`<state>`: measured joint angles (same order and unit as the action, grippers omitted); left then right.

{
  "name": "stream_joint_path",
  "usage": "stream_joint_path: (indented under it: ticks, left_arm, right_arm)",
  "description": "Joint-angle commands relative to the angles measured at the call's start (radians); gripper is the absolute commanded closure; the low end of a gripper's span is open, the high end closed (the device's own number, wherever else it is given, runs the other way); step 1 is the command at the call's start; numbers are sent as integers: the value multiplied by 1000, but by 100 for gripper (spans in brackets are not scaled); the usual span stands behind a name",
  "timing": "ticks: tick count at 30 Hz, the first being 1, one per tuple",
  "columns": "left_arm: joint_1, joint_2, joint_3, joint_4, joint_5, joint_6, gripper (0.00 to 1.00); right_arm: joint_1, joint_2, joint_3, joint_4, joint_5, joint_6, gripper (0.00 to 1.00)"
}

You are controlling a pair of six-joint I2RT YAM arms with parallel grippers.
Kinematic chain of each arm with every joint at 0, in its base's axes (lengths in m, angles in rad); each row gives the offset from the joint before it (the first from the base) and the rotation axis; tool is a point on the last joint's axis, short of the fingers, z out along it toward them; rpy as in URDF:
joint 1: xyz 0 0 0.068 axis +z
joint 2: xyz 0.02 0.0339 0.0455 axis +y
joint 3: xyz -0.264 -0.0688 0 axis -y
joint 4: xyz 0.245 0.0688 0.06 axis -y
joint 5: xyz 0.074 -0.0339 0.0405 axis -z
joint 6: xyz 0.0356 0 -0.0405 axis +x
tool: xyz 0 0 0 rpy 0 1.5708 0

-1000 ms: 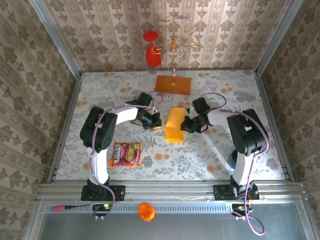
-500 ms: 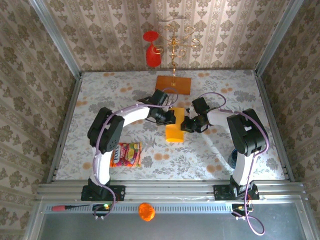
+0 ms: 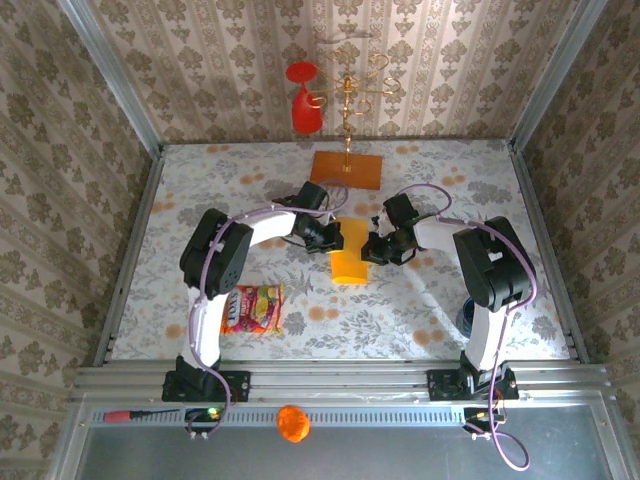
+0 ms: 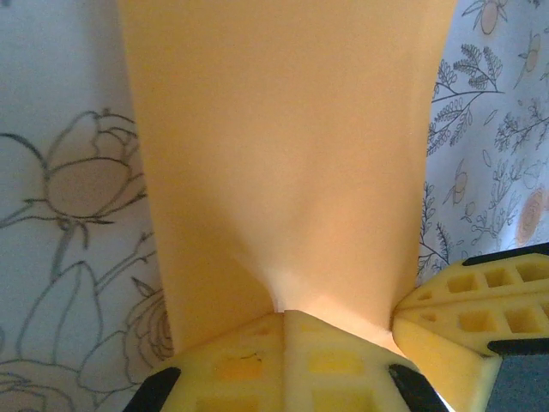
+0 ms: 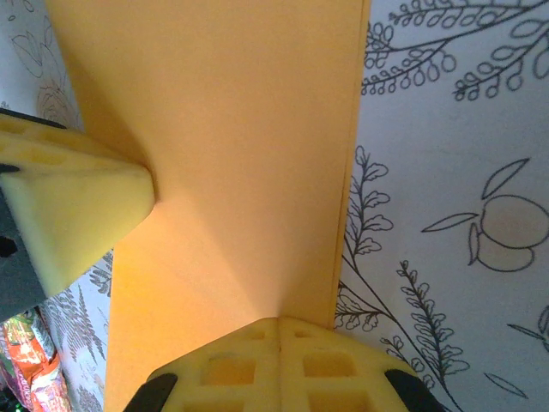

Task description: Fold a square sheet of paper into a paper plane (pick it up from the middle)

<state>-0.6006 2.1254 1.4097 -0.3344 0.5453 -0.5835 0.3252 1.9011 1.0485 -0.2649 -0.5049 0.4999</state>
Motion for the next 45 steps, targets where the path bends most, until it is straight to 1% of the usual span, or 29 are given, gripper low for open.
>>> stream_joint_path:
  ticks: [1, 4, 7, 13, 18, 21, 28, 35, 39, 42, 45]
  left_arm:
    - [86, -18, -64, -49, -95, 3, 100]
    - [121, -61, -92, -61, -110, 21, 100]
    - [118, -102, -84, -88, -123, 39, 100]
    - [34, -145, -53, -37, -101, 32, 100]
    - [-27, -74, -6, 29, -43, -5, 100]
    - [-39, -10, 44, 29, -26, -16, 100]
    - [3, 42, 66, 71, -29, -37, 100]
    - [78, 46, 36, 27, -115, 12, 100]
    - [130, 19, 12, 35, -122, 19, 100]
    - [129, -20, 0, 72, -96, 23, 100]
    - [93, -63, -22, 146, -60, -1, 100]
  right_arm:
    - [-16, 92, -54, -166, 250, -15, 99]
    - [-15, 90, -54, -170, 253, -14, 99]
    - [-16, 88, -53, -175, 254, -14, 99]
    - [-17, 93, -52, -174, 254, -14, 99]
    - [-15, 95, -53, -173, 253, -13, 98]
    - [-15, 95, -54, -171, 252, -12, 98]
    - [-16, 100, -57, -168, 249, -13, 98]
    - [-14, 95, -61, -166, 253, -13, 98]
    - [-13, 95, -61, -166, 253, -14, 98]
    - [-13, 95, -61, -166, 253, -13, 98]
    - [-11, 98, -58, -168, 253, -14, 98]
